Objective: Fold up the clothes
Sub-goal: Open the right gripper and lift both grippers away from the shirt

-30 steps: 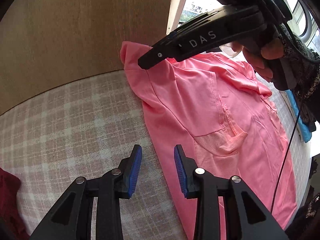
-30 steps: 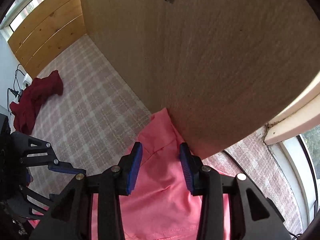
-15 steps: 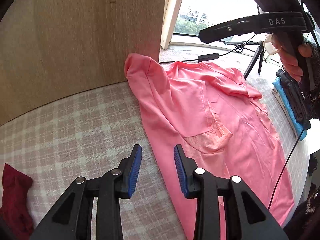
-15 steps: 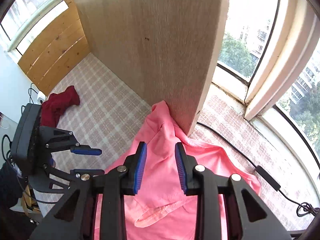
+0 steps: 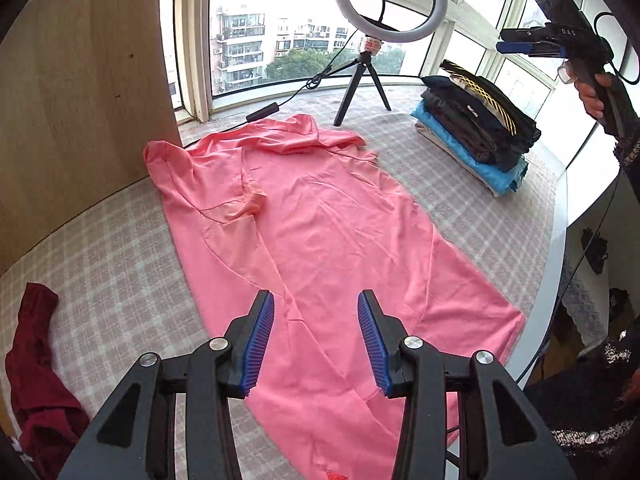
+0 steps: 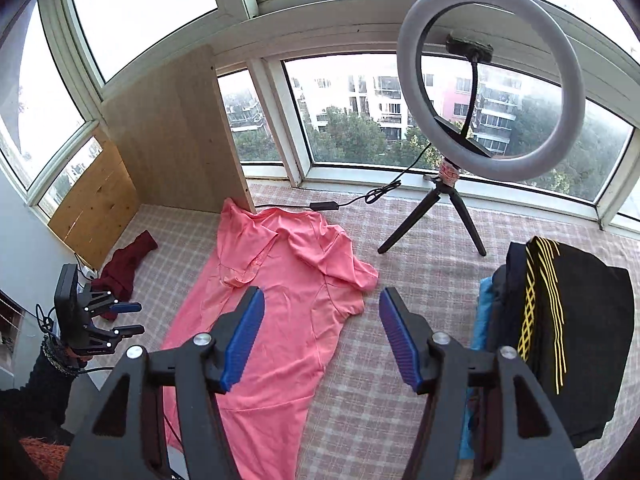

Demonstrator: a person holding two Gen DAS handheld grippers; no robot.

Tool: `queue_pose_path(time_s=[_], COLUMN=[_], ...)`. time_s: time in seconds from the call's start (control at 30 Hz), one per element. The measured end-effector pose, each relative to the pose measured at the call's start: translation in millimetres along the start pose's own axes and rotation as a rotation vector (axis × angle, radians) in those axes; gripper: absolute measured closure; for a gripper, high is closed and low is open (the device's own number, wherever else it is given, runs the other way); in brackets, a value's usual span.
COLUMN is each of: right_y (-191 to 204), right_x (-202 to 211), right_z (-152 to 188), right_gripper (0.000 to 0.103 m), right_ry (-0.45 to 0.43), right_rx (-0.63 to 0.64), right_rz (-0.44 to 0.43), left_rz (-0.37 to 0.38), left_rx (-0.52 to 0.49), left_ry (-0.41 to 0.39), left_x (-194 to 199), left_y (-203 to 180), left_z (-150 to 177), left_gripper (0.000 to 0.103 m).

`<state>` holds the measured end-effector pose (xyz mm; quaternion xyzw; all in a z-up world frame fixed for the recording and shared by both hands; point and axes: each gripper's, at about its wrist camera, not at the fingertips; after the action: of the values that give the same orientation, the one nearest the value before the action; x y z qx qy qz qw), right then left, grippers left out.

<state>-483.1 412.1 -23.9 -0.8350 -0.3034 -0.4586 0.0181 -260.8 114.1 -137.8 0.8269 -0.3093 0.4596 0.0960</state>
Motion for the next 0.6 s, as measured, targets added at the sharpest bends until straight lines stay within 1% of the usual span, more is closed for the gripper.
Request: queue_pose_path(time_s=[0.1, 0.17, 0.2, 0.27, 0.33, 0.47, 0.53, 0.6], right_y=[-27.4, -42.7, -49.2, -60.2, -68.4, -74.9, -72.5, -64.7], right_x=[16.0, 15.6, 13.1, 6.0, -2.4, -29.8, -50.4, -73.0], right_z=[36.2, 54.7, 63.2, 74.9, 80.6, 77.1, 72.1, 64.8], right_gripper=[0.044, 0.044, 0.044, 0.044, 0.044, 0.044, 0.044, 0.044], right_ry=[0.008, 0.032, 0.046, 0.076, 0.107, 0.124, 0.135, 0.144], right_rx=[-0.046, -0.059, -0.058, -0.043, -0.018, 0.022, 0.041, 0.075], right_rz=[-0.02, -0.045, -0.059, -0.095, -0.127, -0.131, -0.12, -0.109], left_rz=[0.053, 0.085, 0.099, 0.15, 0.175, 0.183, 0.145, 0.112], left_rx=[-0.001, -0.002, 0.013, 0.06, 0.064, 0.039, 0.045, 0.081], left_ry=[0.05, 0.077, 0.086, 0.097, 0.112, 0.164, 0.185, 0.201], left_x=[-12.8, -23.7, -31.5, -48.6, -69.7, -112.0, -129.1, -141.1], left_y=[-51.2, -86.8, -103.6, -136.7, -174.1, -240.7, -256.5, -259.5], left_z=[22.4, 36.3, 39.9, 43.8, 45.2, 44.0, 40.8, 37.6], left_gripper=[0.061, 0.061, 0.061, 0.061, 0.061, 0.061, 0.061, 0.061])
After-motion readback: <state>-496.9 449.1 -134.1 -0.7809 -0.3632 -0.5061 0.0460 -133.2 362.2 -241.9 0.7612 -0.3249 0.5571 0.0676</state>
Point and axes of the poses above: each gripper's, at about its wrist camera, not at the fingertips, and x roughly against the way its jaws point, y to its left, z to its underside, and after that the axes turned 3 degrees about -x, right-handed
